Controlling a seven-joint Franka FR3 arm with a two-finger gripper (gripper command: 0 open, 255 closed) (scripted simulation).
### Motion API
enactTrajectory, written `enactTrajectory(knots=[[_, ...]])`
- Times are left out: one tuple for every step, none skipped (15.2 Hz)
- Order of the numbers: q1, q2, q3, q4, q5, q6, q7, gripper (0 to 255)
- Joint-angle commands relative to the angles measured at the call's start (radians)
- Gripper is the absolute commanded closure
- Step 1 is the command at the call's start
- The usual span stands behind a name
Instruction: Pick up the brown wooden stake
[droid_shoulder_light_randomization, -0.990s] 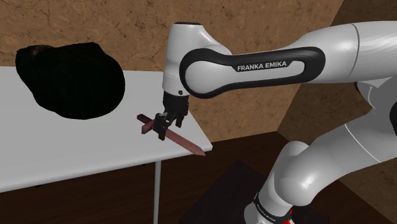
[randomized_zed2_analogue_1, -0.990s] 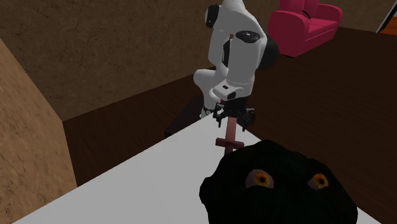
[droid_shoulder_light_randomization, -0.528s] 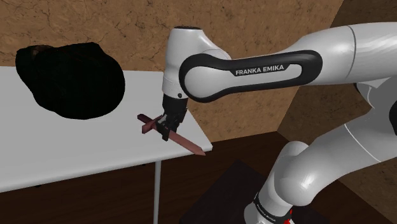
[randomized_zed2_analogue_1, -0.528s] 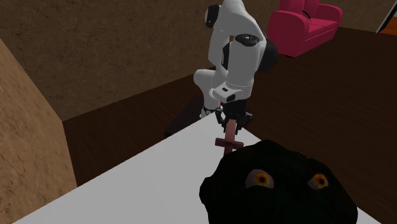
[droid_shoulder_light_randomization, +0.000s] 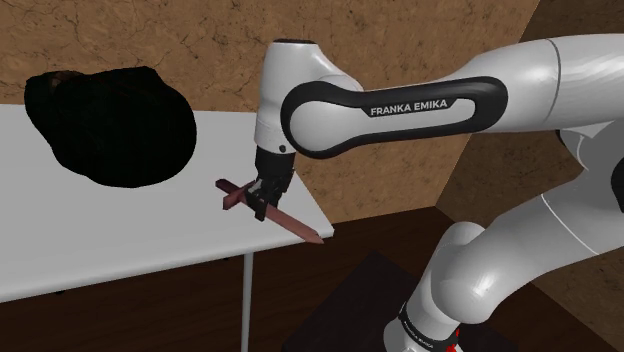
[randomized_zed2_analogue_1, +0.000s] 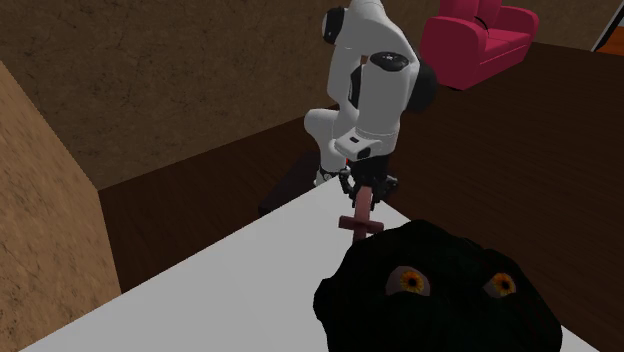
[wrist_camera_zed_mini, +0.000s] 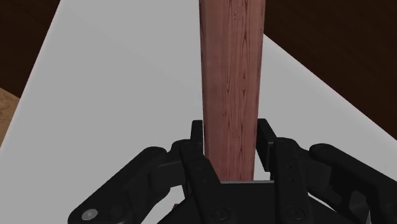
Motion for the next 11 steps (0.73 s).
enactTrajectory(knots=[[0.0, -0.005, -0.003, 0.017, 0.0, -0.025, 0.0, 255], [0.0, -0.007, -0.004, 0.029, -0.001, -0.038, 0.0, 255], [-0.001, -0.008, -0.006, 0.041, -0.002, -0.052, 0.0, 255], [-0.001, -0.009, -0.008, 0.054, -0.003, -0.066, 0.0, 255], [-0.002, -0.01, -0.009, 0.067, -0.004, -0.079, 0.0, 255], [-0.002, -0.011, -0.011, 0.079, -0.005, -0.093, 0.0, 255], [-0.003, -0.011, -0.012, 0.092, -0.006, -0.106, 0.0, 255], [-0.003, -0.011, -0.014, 0.106, -0.007, -0.119, 0.0, 255], [-0.004, -0.011, -0.015, 0.119, -0.008, -0.133, 0.0, 255], [-0.005, -0.011, -0.016, 0.133, -0.009, -0.146, 0.001, 255], [-0.005, -0.01, -0.018, 0.147, -0.01, -0.159, 0.001, 255]])
